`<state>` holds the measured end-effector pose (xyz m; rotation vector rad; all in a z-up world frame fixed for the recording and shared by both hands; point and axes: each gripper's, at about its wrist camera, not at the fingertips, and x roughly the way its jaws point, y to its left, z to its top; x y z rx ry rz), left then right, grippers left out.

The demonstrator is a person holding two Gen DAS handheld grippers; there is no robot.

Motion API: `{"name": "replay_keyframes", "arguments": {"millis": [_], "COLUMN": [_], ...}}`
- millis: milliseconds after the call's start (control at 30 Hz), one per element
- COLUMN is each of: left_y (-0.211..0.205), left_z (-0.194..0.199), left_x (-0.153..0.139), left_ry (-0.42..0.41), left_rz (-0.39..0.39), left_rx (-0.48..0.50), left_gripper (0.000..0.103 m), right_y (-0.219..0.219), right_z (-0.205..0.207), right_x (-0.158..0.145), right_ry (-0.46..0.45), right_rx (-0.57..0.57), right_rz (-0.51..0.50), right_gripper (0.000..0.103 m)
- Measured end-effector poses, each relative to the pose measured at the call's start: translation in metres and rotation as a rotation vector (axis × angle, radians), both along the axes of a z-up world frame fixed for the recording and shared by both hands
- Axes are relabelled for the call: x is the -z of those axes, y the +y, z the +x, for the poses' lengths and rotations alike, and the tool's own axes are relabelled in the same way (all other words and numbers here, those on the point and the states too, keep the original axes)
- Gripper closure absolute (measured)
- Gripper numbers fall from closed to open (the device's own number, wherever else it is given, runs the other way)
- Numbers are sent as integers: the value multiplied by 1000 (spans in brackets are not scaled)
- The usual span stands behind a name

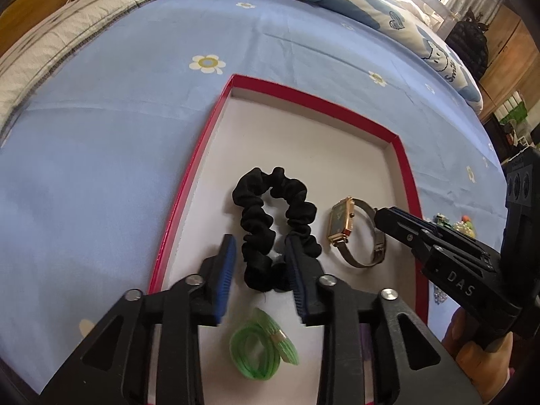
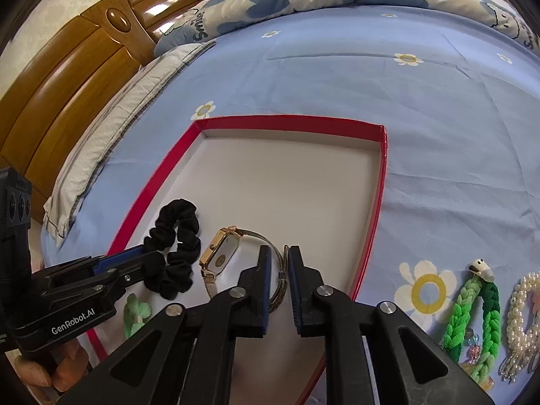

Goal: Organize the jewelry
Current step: 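Open both tools to drop scrunchie and watch in the tray, withdraw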

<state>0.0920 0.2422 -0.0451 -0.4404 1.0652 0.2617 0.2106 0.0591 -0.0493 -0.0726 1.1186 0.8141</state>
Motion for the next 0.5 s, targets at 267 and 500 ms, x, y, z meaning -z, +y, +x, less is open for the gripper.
{"name": "replay_keyframes", "arguments": {"millis": [267,500], "left_y": [-5,-26], "left_z": [-13,-26], "left_x": [-22,-41], "left_ry": [-37,-74], "left_rz": [-6,-8], "left_rx": [-7,11], "left_gripper": [69,65], "right_y": [-27,-78], "right_z": [-13,-26], "right_x": [-32,-47], "right_ry": [-28,-29], "right_rx": [15,79], "right_rz": [55,64], "right_gripper": [63,44]}}
